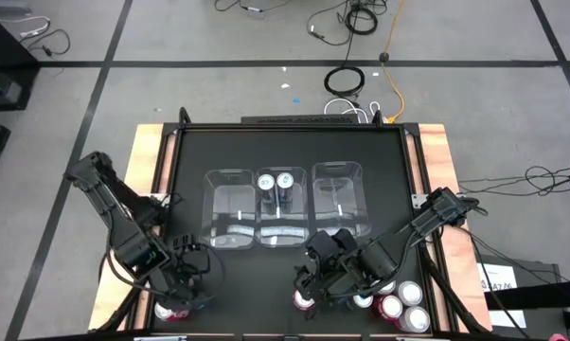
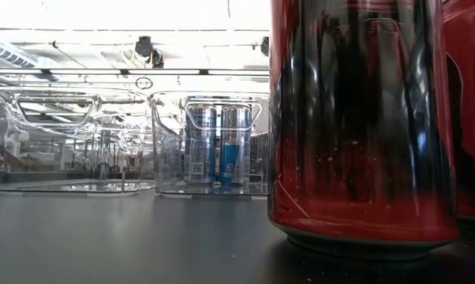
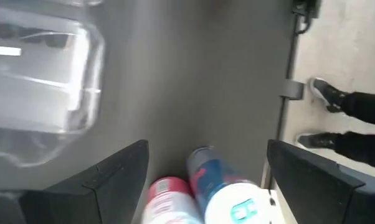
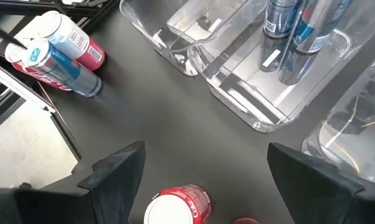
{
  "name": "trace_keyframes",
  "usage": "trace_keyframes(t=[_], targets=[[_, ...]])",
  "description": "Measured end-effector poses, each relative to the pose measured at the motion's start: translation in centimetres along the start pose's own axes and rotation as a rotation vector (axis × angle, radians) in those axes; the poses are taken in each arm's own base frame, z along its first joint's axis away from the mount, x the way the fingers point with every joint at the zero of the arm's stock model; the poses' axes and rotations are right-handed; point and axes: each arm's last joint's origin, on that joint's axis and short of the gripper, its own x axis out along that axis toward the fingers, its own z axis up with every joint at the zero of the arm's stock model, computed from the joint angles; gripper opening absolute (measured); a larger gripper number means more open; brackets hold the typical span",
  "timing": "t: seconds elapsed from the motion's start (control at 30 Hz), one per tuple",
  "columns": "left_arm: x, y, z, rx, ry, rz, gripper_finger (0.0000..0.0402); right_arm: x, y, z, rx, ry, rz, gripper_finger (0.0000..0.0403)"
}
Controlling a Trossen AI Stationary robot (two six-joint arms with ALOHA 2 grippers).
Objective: Sort soda cans
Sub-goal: Put the blue soda can into the middle transparent bin
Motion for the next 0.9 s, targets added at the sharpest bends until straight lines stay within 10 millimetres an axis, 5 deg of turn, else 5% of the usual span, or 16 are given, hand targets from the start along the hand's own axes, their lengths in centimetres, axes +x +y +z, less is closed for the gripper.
trace_keyframes(t=[0.47, 0.9], targets=[[5.5, -2.3, -0.5, 0.015, 0.253, 0.037, 0.0336, -0.4, 0.2, -0.8, -0.088, 0.03, 0.021, 0.0329], [5.6, -2.7, -1.8, 0.054, 0.303, 0.058, 0.0336, -0.7, 0.3, -1.2, -0.115, 0.033, 0.028, 0.0329]])
